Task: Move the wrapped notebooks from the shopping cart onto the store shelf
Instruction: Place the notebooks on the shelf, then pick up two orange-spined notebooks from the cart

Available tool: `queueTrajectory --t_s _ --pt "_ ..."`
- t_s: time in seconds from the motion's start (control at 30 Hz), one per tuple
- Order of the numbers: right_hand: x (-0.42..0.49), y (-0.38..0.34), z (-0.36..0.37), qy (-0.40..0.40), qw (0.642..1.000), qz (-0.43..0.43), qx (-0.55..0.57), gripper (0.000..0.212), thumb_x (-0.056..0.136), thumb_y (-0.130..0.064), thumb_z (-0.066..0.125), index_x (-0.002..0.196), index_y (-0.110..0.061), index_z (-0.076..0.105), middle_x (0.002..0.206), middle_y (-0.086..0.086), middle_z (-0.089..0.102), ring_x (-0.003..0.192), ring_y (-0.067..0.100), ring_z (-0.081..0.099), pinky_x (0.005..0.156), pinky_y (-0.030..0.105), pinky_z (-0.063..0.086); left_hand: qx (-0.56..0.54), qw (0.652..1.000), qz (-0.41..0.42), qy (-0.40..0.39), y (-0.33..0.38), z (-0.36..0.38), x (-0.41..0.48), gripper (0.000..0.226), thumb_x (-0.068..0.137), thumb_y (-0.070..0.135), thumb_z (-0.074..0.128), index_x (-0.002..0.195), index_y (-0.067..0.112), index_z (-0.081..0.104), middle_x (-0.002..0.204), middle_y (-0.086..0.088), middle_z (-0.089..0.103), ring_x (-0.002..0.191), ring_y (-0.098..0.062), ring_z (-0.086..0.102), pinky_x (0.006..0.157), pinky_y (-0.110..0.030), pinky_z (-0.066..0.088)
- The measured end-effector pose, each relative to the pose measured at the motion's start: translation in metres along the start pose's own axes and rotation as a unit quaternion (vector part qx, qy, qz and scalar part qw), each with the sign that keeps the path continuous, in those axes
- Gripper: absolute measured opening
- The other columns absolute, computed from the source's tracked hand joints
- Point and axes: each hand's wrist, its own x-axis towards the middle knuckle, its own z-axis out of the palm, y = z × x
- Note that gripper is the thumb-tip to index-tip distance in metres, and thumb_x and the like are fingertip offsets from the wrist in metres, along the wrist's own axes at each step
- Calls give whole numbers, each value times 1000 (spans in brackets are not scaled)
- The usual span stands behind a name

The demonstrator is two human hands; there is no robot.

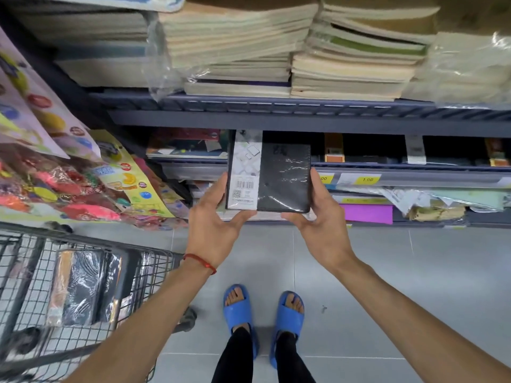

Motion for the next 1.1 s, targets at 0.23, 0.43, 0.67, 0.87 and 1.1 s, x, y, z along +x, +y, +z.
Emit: queueTrajectory --t_s 0.23,0.43,0.67,0.87,1.1 --pt "21 -2 4 40 999 -10 -10 87 77 -7 81 140 -47 35 116 -45 60 121 -7 58 108 26 46 -49 995 -20 80 7 12 15 70 71 20 87 134 25 60 120 11 64 111 -6 63 96 -31 55" --pt "36 12 6 92 996 -1 18 75 77 -10 85 145 -17 53 122 -8 73 114 13 68 99 46 54 -43 990 -39 126 8 18 26 70 67 26 89 131 22 63 116 3 66 105 -9 64 89 -30 57" --pt "29 -1 13 125 992 16 -8 62 84 -4 79 141 -10 55 127 -6 69 118 5 64 104 32 52 13 992 -45 119 12 20 28 67 74 33 84 134 23 58 120 5 60 112 -14 59 98 -40 52" --pt "-29 -28 9 158 965 8 -209 44 92 -15 71 133 -14 58 126 -1 61 109 9 58 95 40 54 116 991 -36 65 29 -6 -2 60 83 33 75 136 15 53 121 -7 57 112 -24 55 94 -43 50" --pt "-104 -70 18 111 905 -54 -407 30 84 -29 73 113 -20 67 106 -3 64 100 20 57 73 31 49 356 933 54 -17 47 -55 -59 51 89 46 54 131 18 50 115 -4 54 105 -28 55 81 -43 51"
